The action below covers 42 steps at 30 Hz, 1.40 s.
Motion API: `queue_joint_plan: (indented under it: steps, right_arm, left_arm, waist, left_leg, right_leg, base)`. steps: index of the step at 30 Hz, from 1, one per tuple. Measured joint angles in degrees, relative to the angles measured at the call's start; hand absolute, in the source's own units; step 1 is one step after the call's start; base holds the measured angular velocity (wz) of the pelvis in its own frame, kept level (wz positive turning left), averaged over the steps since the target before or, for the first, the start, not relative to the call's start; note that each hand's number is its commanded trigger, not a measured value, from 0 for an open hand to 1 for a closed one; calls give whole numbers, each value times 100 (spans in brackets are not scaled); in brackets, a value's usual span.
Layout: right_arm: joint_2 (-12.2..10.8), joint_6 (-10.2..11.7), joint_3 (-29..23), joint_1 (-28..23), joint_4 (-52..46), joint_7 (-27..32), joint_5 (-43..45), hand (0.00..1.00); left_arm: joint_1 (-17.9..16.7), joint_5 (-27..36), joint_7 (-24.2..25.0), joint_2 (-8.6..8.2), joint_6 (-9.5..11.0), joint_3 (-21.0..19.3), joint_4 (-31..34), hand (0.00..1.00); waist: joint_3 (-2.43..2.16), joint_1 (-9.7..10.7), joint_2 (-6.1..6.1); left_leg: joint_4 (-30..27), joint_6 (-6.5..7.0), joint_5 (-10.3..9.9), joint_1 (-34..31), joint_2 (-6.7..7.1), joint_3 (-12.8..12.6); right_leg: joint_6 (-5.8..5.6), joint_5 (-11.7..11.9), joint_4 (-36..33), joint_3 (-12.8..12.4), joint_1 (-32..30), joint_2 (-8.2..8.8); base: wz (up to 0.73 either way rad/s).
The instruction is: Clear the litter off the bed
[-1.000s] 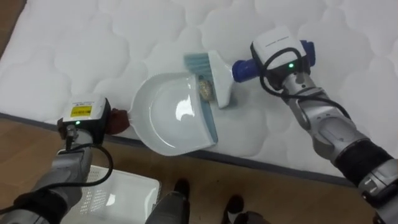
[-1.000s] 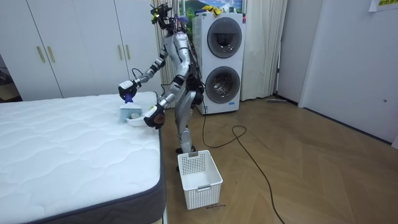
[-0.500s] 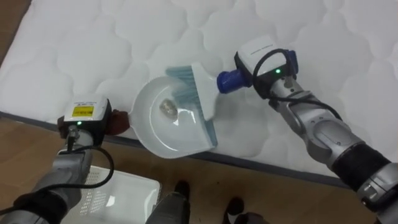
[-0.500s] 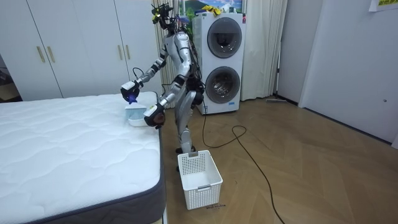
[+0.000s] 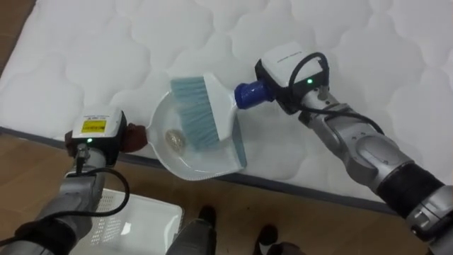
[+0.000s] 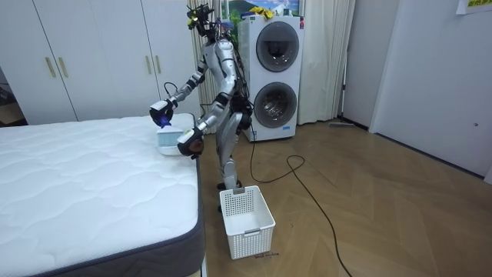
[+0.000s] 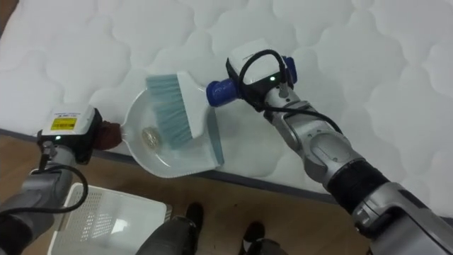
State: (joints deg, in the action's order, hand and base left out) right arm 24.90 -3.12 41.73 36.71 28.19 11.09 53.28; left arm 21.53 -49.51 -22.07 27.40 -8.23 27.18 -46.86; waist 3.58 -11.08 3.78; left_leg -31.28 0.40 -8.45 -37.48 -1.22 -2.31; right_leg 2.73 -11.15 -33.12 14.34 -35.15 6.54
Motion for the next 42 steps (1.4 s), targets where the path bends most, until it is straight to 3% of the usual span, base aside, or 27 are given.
queue_joint_plan:
  steps: [7,10,15,20,27,28,29,30,31,34,36,37,38,42]
  right_arm:
    - [15,68,-21,-3,375,150,-9,100]
    - [173,68,-56,-113,572,209,-341,100]
    - [256,196,-554,-515,714,329,-607,100]
    - [249,366,-1206,-613,929,642,-843,100]
    - [248,238,-1882,-894,1238,1009,-1253,99]
    - [248,244,-2066,-985,1232,1022,-1260,82]
    - [248,244,-2265,-1070,1231,1077,-1279,56]
    - [248,243,-2354,-1113,1230,1115,-1286,15]
    - [248,241,-2519,-1195,1228,1169,-1312,0]
    - [249,210,-2814,-1452,1202,1284,-1402,0]
    - [248,178,-2921,-1594,1128,1343,-1541,0]
    - [248,166,-2993,-1743,1026,1381,-1695,0]
    - [247,116,-3050,-1921,863,1403,-1748,0]
    - [242,50,-3146,-2336,456,1451,-2093,0]
  left_arm:
    - [-13,-5,16,-35,-16,1,-1,100]
    - [-28,2,16,-88,-1,1,-2,100]
    - [-121,26,16,-163,67,-12,-6,100]
    - [-199,39,14,-192,128,-53,-16,100]
    - [-371,52,252,-231,244,-320,113,100]
    - [-377,39,302,-240,263,-438,199,100]
    - [-380,37,303,-240,271,-571,335,100]
    - [-389,37,303,-240,273,-642,406,100]
    - [-413,31,298,-243,267,-764,515,100]
    - [-597,22,318,-245,223,-836,732,100]
    - [-795,39,402,-266,225,-909,835,100]
    - [-950,40,469,-268,180,-921,925,100]
    - [-1129,28,544,-276,115,-948,1062,100]
    - [-1466,45,755,-309,-22,-1031,1469,100]
  waist:
    - [-1,134,2]
    - [-1,154,2]
    - [0,182,11]
    - [-2,466,42]
    - [-28,661,128]
    - [-32,662,133]
    - [-40,663,137]
    - [-43,665,133]
    - [-48,677,136]
    - [-106,712,133]
    - [-176,745,123]
    - [-243,757,122]
    - [-278,760,120]
    - [-297,777,93]
  left_leg:
    - [-37,37,15,15,73,56]
    - [-8,58,27,20,108,87]
    - [12,87,18,95,107,63]
    - [179,105,81,209,199,71]
    - [309,117,63,647,195,49]
    - [333,116,54,719,189,54]
    - [360,113,53,758,184,60]
    - [364,112,54,775,185,69]
    - [383,111,53,840,181,84]
    - [549,108,47,1198,192,111]
    - [686,109,48,1455,194,114]
    - [775,109,48,1613,193,128]
    - [851,104,44,1767,192,133]
    - [985,75,24,2062,177,197]
  right_leg:
    - [-51,-44,-80,24,45,67]
    - [-52,-83,-60,95,96,126]
    - [-74,-76,-30,72,177,131]
    - [-100,-92,-61,54,210,216]
    - [-166,-140,41,5,615,221]
    - [-166,-141,89,5,693,205]
    - [-170,-143,178,13,765,171]
    - [-176,-138,232,14,809,139]
    - [-185,-126,300,26,902,114]
    - [-215,-106,494,75,1287,100]
    - [-231,-97,633,142,1547,108]
    - [-243,-90,743,166,1714,100]
    - [-258,-80,849,154,1887,67]
    - [-274,-58,1132,182,2268,-21]
  base:
    - [7]
    - [11]
    - [1]
    - [5]
    - [1]
    - [0]
    - [0]
    - [0]
    - [6]
    - [4]
    - [0]
    - [5]
    - [4]
    - [6]
